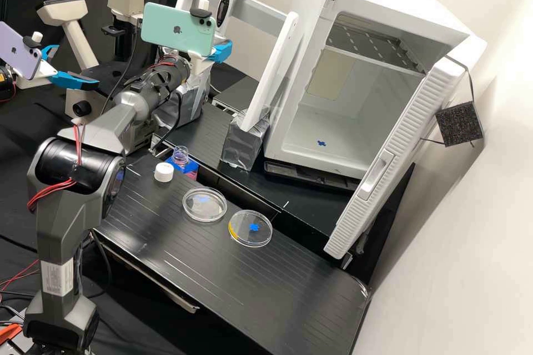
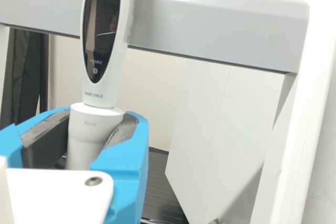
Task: Use the pipette
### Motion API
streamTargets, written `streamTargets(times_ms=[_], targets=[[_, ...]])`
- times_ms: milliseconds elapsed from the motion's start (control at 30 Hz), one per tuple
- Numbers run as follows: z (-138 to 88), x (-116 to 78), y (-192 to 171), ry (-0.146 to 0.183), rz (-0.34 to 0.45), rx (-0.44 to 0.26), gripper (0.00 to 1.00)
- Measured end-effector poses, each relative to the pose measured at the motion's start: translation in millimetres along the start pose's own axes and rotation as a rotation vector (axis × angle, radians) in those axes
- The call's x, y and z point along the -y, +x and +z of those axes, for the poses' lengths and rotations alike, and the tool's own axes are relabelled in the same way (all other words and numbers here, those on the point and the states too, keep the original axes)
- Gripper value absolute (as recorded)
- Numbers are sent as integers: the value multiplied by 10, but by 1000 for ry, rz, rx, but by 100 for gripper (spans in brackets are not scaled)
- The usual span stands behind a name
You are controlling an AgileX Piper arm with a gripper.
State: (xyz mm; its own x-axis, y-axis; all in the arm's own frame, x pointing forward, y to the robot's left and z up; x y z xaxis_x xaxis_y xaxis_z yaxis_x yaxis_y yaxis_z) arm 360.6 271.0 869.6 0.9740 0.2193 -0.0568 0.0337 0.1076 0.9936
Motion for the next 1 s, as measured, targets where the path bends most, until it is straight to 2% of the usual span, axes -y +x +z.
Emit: streamTargets(times_ms=[433, 567, 767, 1000], targets=[[4, 3, -6, 0, -1, 1, 0], [0, -1, -9, 24, 0, -1, 0], [-22, -26, -60, 44, -4, -18, 0], [-30, -54, -125, 34, -2, -25, 0]])
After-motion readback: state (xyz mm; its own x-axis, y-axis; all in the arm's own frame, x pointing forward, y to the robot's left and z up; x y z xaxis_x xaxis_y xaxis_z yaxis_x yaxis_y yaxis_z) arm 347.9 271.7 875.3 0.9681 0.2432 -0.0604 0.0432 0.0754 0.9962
